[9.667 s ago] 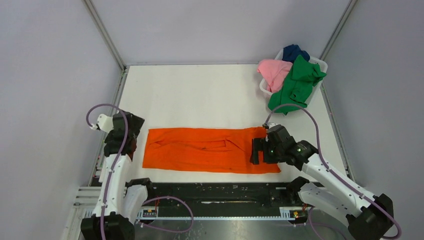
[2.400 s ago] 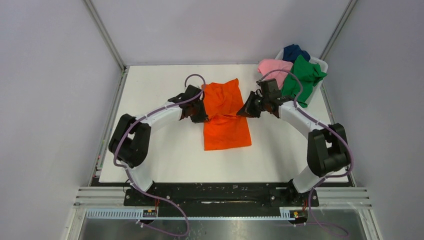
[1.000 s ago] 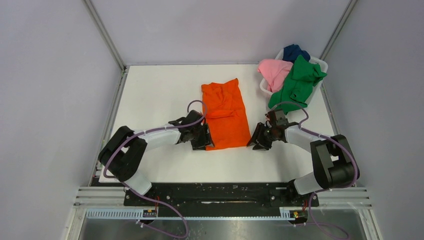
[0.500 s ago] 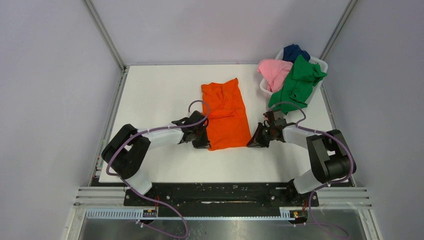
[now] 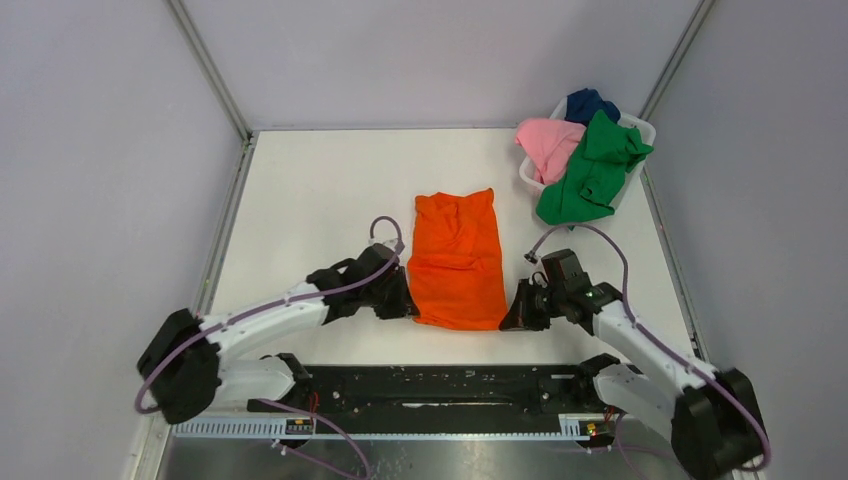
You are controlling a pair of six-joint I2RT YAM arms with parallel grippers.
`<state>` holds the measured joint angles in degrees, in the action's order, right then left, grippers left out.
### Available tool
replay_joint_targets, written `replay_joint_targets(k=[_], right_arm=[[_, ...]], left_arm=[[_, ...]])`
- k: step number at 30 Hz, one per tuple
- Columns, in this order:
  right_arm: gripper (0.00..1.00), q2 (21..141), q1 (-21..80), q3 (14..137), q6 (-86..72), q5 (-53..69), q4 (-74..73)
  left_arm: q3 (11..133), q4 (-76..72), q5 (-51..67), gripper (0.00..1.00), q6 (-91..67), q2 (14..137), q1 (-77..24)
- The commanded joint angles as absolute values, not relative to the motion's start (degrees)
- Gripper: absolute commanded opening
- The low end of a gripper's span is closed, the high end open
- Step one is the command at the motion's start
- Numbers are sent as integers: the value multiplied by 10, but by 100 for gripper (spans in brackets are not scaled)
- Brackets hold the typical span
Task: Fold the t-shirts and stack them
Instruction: Grab one side of the 2/3 rectangular tshirt with both arms, then fold the long partially folded tshirt into a neat square
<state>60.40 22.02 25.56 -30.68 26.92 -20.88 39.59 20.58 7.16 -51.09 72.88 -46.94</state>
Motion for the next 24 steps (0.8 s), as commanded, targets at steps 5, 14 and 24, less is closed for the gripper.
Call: replay_joint_targets(k=[5,14,24], right_arm=[[0,369,258,349,-335,246,-396],[0,470,248,473,-333,141,-301],[0,652,182,601,-318,125,-201]], left_arm=[[400,239,101,0,-524,553,-477],[514,200,169,0,-460,645,-347],[653,168,257,0,-423,837,-233]])
